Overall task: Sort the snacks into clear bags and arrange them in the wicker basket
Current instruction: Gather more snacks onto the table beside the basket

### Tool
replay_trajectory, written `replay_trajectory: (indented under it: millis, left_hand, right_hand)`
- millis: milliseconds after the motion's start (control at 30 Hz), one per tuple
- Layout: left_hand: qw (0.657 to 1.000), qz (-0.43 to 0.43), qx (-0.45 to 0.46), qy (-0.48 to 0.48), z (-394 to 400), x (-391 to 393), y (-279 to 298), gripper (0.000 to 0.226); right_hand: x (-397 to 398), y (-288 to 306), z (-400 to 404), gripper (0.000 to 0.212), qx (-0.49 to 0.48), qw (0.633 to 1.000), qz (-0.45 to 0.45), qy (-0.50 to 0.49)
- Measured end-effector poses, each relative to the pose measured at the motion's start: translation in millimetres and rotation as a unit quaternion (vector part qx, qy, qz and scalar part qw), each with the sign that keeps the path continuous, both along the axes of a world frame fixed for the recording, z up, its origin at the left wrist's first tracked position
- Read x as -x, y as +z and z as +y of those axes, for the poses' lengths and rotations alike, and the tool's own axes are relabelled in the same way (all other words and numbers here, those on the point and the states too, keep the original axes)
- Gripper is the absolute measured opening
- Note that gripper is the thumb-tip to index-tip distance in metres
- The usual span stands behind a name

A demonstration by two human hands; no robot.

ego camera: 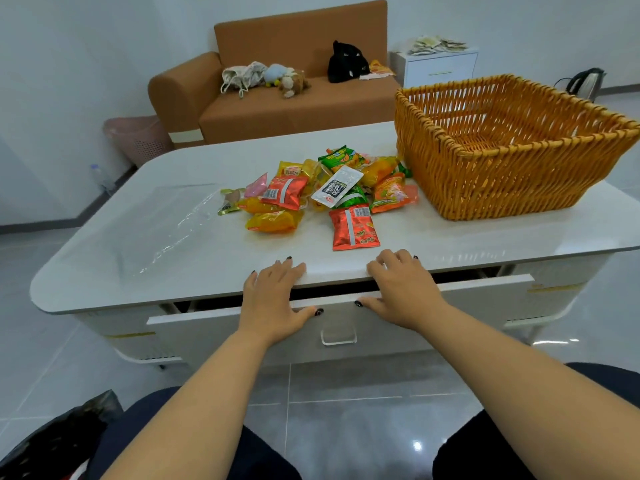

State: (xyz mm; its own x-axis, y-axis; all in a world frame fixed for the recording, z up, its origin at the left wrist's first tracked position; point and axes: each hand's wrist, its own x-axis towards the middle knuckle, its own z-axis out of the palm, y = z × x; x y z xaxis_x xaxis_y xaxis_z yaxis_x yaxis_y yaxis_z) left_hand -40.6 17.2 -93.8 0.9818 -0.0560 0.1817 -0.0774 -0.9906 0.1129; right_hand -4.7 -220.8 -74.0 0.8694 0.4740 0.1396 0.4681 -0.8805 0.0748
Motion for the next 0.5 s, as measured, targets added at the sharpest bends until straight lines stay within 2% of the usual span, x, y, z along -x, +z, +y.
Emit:
replay_trajectory:
  millis: [67, 167, 233, 367, 500]
  left_hand:
    - [0.998, -0.041, -0.04, 0.003, 0, -8, -11, 0.074]
    - [0.995, -0.084, -0.052, 0.023, -4, -19, -20, 0.065]
    - [0.992, -0.103, -0.053, 0.04, -10, -24, -21, 0.062]
    - [0.992, -0.065, -0.098, 0.051, -18, -27, -21, 0.065]
    - [0.994, -0.01, -0.096, 0.048, -21, -22, -6, 0.066]
  right_hand:
    - [-8, -8, 4, 0.057, 0.015, 0.999, -0.043, -0.013]
    - [-17, -26, 12, 0.061, 0.081, 0.992, -0.08, -0.047]
    - [-19, -34, 18, 0.054, 0.12, 0.986, -0.099, -0.055]
    - [-19, -25, 21, 0.041, 0.111, 0.986, -0.108, -0.066]
    - [-16, -10, 17, 0.057, 0.064, 0.996, -0.026, -0.052]
